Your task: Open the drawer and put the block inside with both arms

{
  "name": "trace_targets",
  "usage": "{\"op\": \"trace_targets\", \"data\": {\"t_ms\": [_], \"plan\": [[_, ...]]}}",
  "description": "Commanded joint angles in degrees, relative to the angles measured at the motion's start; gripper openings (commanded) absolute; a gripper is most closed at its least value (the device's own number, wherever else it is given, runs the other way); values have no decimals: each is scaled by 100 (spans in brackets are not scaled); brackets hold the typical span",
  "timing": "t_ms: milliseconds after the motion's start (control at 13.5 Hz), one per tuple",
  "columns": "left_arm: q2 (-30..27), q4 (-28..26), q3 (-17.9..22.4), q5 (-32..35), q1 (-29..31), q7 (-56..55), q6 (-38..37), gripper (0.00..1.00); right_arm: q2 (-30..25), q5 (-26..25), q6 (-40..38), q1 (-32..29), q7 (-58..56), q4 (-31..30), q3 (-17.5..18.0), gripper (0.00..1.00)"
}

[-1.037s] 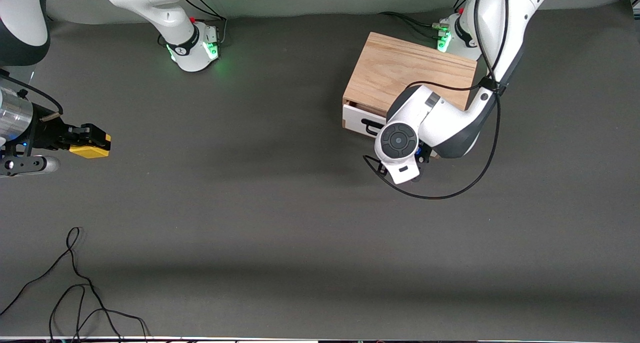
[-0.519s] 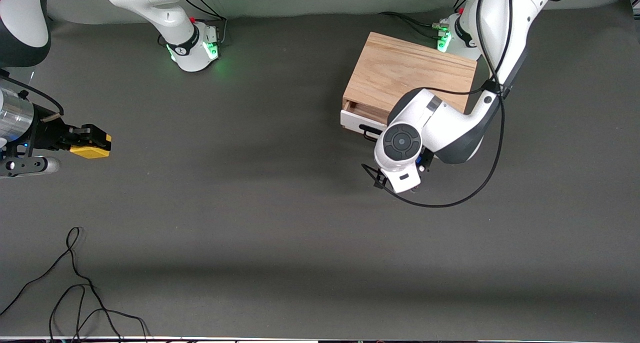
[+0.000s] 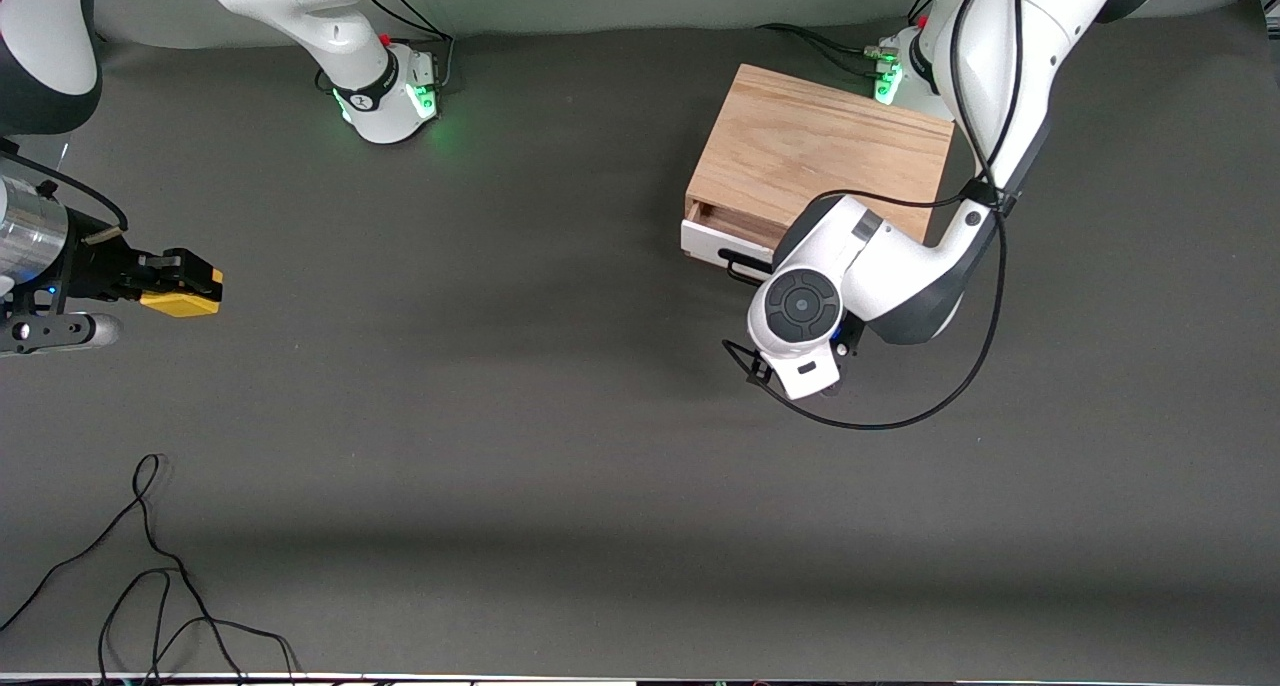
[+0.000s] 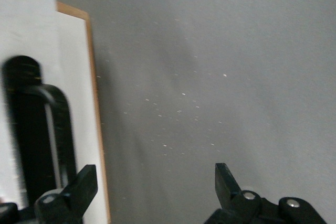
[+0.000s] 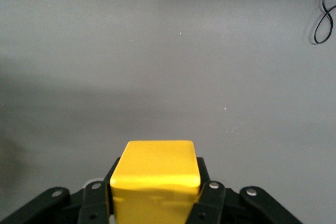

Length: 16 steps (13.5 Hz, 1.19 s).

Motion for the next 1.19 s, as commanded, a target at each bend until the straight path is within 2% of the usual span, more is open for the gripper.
{"op": "trace_targets", "data": {"t_ms": [0,593,1111], "plan": [[18,103,-9,42,-59,-262,-440,100,8,-81,-95,29,30,69,-12,0],[255,-11,-9,33,-209,-771,-475,100,8,-81,-104,29,30,77,-12,0],[203,120,-9,33,-279,-922,-826,100,8,-81,-95,29,30,77,-12,0]]}}
